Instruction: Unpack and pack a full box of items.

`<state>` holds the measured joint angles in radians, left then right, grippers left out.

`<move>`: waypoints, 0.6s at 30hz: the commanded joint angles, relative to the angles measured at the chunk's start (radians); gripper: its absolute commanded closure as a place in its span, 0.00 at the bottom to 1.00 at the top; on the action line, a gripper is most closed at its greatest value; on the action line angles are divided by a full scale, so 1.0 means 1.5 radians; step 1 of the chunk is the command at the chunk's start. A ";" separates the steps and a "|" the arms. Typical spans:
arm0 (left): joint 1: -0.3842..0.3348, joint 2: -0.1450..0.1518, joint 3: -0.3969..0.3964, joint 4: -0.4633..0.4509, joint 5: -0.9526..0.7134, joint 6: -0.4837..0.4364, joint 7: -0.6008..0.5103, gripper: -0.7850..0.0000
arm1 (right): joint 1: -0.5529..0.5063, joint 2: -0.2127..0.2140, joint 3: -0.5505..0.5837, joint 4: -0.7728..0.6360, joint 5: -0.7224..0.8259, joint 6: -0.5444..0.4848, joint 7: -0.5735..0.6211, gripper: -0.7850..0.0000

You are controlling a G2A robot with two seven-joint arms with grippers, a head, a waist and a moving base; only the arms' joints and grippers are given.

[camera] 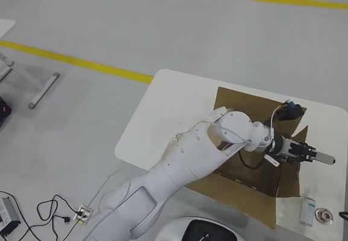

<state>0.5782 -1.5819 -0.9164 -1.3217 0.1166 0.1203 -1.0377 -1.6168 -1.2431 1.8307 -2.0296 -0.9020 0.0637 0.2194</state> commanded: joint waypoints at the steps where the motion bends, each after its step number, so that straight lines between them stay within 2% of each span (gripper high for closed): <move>1: 0.028 0.012 -0.025 -0.065 0.042 0.017 0.002 0.00 | 0.011 0.002 -0.003 -0.004 0.002 -0.018 0.033 0.03; 5: 0.072 0.036 -0.056 -0.184 0.169 0.036 -0.014 0.00 | 0.043 0.008 -0.019 -0.025 -0.011 -0.069 0.095 0.00; 10: 0.125 0.059 -0.103 -0.299 0.288 0.077 -0.026 0.00 | 0.072 0.011 -0.062 -0.060 -0.010 -0.112 0.157 0.00; 14: 0.160 0.074 -0.145 -0.370 0.384 0.101 -0.026 0.00 | 0.085 0.013 -0.108 -0.086 -0.016 -0.137 0.199 0.00; 18: 0.192 0.085 -0.183 -0.407 0.449 0.124 -0.024 0.00 | 0.097 0.013 -0.152 -0.098 -0.017 -0.132 0.231 0.00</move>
<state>0.8565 -1.4562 -1.1815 -1.9257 0.7740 0.2984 -1.0749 -1.4745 -1.2240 1.6140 -2.1738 -0.9255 -0.1379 0.5577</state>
